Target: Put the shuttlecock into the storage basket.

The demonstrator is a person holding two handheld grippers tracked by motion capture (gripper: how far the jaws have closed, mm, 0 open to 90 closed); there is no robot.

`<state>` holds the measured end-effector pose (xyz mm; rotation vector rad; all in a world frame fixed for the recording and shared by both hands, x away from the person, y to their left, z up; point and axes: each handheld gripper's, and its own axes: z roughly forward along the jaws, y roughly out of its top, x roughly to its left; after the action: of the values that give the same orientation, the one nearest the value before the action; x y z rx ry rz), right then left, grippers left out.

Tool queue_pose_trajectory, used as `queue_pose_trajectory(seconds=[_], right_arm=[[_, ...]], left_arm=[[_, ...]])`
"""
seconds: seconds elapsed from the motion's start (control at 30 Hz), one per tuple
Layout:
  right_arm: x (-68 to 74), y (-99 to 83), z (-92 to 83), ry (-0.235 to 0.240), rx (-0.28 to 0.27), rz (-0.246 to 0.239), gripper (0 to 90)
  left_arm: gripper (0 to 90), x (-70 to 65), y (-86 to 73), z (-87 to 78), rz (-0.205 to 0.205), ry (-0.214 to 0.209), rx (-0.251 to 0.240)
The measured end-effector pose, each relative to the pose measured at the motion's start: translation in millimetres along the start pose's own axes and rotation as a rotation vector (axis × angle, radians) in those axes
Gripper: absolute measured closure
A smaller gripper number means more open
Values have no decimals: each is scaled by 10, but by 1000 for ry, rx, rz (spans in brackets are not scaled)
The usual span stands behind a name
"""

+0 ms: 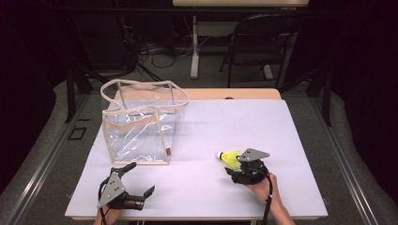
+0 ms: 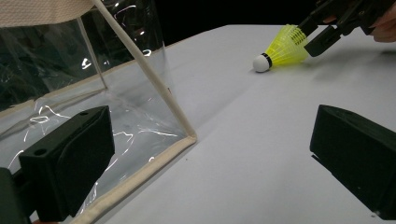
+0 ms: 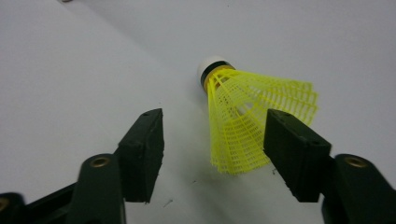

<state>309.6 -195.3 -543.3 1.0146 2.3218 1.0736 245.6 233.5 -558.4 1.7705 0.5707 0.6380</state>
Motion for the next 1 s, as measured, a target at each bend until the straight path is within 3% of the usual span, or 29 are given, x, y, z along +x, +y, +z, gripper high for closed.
queue_pose_trajectory(seconds=[0.23, 0.67, 1.0], right_arm=[[3, -10, 27, 7, 13, -11, 525], [-7, -42, 68, -5, 26, -13, 665], [16, -52, 78, -18, 39, -48, 783]], left_arm=[[0, 1, 0, 2, 2, 1, 4], [0, 1, -1, 4, 1, -2, 6], [0, 7, -1, 1, 0, -2, 5]])
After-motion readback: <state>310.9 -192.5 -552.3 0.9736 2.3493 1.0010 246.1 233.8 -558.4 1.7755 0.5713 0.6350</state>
